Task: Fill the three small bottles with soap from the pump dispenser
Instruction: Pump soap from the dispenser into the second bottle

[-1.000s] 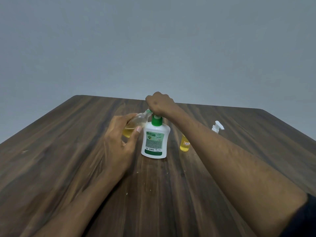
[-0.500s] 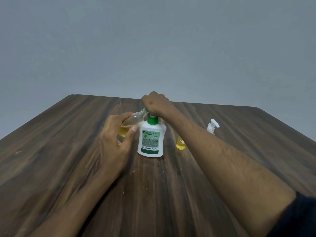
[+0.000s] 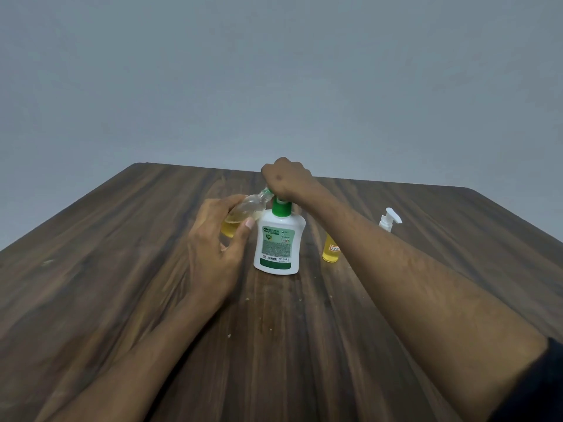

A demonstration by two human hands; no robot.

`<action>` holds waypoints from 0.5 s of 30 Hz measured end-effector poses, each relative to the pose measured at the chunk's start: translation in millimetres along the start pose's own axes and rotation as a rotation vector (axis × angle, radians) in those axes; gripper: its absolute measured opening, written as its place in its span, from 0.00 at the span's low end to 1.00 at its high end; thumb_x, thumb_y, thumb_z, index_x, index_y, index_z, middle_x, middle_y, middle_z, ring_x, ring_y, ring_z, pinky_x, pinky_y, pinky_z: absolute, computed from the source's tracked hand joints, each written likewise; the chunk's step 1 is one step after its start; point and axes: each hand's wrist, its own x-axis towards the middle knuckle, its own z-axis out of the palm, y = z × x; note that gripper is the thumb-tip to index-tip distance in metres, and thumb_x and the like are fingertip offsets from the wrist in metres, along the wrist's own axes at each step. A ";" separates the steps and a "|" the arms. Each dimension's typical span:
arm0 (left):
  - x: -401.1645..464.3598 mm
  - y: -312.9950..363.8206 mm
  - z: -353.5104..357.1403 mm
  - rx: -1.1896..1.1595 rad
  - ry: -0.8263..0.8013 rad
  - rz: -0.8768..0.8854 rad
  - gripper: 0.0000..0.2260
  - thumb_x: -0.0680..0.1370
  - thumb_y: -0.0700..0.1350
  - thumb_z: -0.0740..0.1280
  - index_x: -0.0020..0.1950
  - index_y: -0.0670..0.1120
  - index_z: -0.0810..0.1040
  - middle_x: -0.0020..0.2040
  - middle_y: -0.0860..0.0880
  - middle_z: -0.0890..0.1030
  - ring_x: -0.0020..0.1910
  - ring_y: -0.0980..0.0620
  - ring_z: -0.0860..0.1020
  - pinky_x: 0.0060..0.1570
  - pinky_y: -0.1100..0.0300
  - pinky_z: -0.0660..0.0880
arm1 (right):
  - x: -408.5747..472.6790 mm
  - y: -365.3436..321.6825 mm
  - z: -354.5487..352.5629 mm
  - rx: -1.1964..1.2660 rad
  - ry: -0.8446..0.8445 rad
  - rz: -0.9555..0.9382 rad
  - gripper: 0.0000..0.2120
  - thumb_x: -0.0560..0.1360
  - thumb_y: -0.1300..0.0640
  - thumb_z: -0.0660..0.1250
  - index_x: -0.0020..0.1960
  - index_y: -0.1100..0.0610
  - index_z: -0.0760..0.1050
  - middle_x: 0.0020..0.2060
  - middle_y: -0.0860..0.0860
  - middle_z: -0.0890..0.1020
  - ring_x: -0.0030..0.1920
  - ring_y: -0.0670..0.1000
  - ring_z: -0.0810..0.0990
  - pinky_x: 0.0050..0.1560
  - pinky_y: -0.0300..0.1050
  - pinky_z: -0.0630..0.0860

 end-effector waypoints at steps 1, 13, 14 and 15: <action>0.0 1.1 -0.3 -0.004 0.008 0.003 0.13 0.81 0.43 0.71 0.65 0.44 0.82 0.56 0.51 0.82 0.54 0.59 0.79 0.48 0.71 0.72 | 0.8 0.0 -0.9 0.003 0.015 -0.009 0.11 0.79 0.52 0.53 0.40 0.54 0.65 0.40 0.53 0.73 0.44 0.56 0.73 0.51 0.52 0.71; 0.0 0.1 -0.2 0.002 -0.001 0.006 0.13 0.81 0.42 0.72 0.65 0.44 0.83 0.57 0.50 0.82 0.54 0.62 0.78 0.48 0.73 0.71 | 0.4 2.6 2.0 0.021 -0.008 0.007 0.09 0.79 0.52 0.54 0.48 0.57 0.69 0.45 0.54 0.75 0.48 0.58 0.73 0.54 0.51 0.71; -0.3 0.1 -0.5 0.002 -0.001 0.004 0.13 0.81 0.42 0.72 0.65 0.44 0.83 0.57 0.50 0.82 0.54 0.61 0.79 0.48 0.73 0.71 | 0.0 1.8 1.9 0.015 -0.009 0.007 0.10 0.79 0.52 0.54 0.47 0.56 0.69 0.44 0.54 0.75 0.48 0.58 0.73 0.55 0.52 0.71; -0.4 0.6 -0.6 0.002 0.005 0.005 0.13 0.81 0.42 0.72 0.65 0.44 0.83 0.57 0.50 0.82 0.54 0.61 0.79 0.48 0.73 0.71 | 0.4 0.4 1.2 0.012 0.005 0.007 0.09 0.78 0.52 0.54 0.45 0.56 0.69 0.44 0.54 0.75 0.48 0.58 0.74 0.57 0.53 0.72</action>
